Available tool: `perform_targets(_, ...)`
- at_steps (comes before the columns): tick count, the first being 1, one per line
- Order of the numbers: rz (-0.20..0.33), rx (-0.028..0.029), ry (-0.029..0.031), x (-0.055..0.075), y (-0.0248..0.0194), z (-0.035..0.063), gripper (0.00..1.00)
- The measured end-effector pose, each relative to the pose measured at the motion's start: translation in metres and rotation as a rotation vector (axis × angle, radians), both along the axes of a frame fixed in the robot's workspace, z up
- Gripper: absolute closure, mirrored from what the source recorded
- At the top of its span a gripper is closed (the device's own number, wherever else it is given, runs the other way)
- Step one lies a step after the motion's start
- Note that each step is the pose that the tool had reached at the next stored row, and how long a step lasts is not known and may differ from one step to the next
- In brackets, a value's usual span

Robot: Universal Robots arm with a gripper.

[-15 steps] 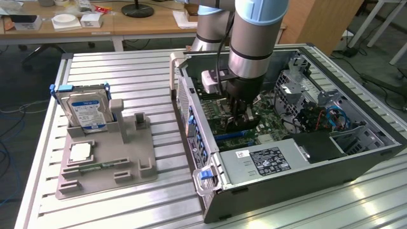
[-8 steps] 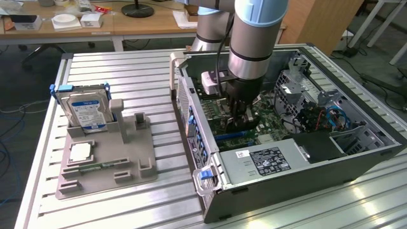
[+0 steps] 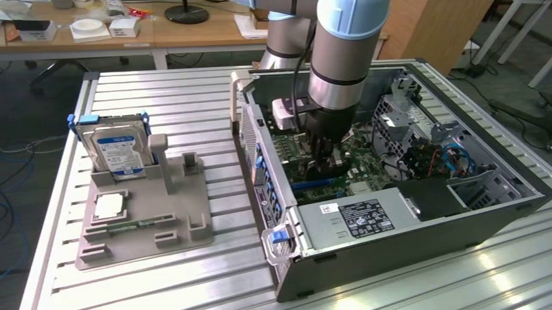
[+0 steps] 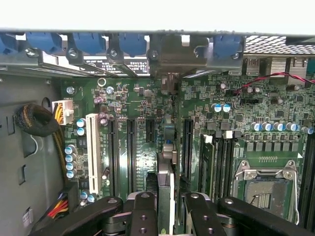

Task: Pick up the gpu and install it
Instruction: 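Insert the gpu into the slot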

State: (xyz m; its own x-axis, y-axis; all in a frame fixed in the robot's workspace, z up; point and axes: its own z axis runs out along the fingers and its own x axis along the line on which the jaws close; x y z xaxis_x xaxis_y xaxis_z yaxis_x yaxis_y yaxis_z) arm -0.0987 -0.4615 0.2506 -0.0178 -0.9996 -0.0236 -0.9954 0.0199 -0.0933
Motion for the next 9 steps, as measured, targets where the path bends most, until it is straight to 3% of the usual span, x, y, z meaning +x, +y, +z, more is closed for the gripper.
perform_targets(9, 0.0, -0.0002, 0.0001, -0.0004, 0.0, -0.003, 0.74)
